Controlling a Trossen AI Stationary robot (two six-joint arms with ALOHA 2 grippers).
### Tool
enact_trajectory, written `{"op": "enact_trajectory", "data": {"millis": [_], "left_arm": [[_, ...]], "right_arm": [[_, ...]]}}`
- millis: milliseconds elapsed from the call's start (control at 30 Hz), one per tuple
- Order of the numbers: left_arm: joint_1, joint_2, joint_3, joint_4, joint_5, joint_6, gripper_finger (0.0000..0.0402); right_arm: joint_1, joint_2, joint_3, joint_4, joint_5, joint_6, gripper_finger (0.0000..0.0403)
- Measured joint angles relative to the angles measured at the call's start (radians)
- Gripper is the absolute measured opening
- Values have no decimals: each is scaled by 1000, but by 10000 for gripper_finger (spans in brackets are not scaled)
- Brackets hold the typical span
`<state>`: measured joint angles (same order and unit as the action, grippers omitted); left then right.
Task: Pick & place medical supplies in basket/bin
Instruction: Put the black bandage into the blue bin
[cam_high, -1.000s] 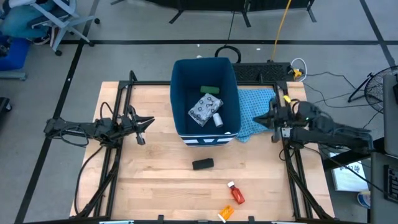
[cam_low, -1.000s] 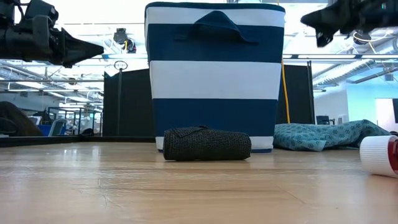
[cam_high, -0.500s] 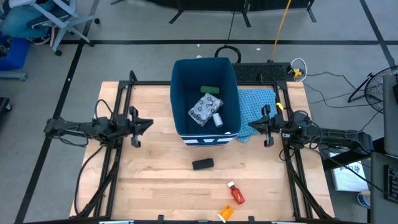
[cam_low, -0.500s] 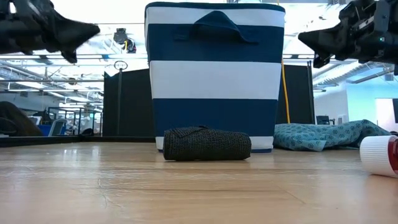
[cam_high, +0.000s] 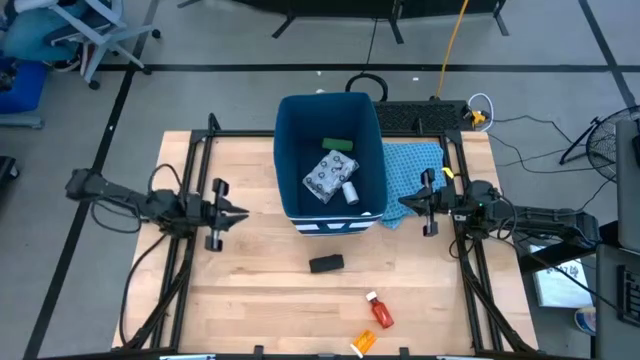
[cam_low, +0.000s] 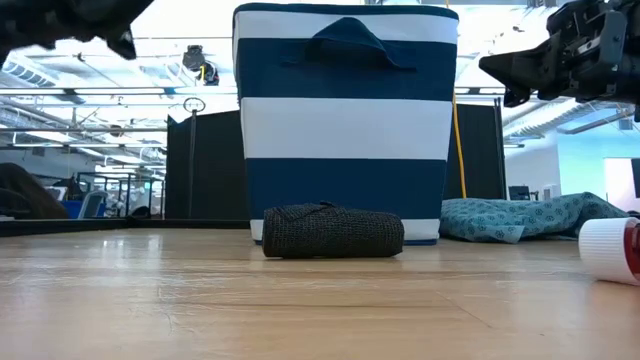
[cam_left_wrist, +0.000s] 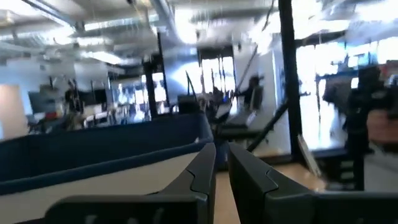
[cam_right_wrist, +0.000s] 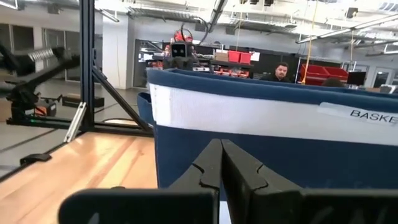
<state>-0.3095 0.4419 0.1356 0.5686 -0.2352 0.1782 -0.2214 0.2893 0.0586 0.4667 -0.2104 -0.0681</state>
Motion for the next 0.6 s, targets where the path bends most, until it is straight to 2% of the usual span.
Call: {"op": "enact_trajectory", "data": {"millis": [167, 267, 467, 600], "left_arm": [[-80, 311, 168, -2, -203, 61, 47], [-107, 507, 292, -57, -325, 84, 47], [-176, 885, 522, -137, -450, 134, 47], [-219, 1071, 662, -132, -506, 190, 47]], "right_arm": [[0, 0, -1, 15, 0, -25, 0], [0, 0, -1, 11, 0, -26, 0], [0, 0, -2, 0, 1, -25, 0], [0, 1, -2, -26, 0, 10, 0]]}}
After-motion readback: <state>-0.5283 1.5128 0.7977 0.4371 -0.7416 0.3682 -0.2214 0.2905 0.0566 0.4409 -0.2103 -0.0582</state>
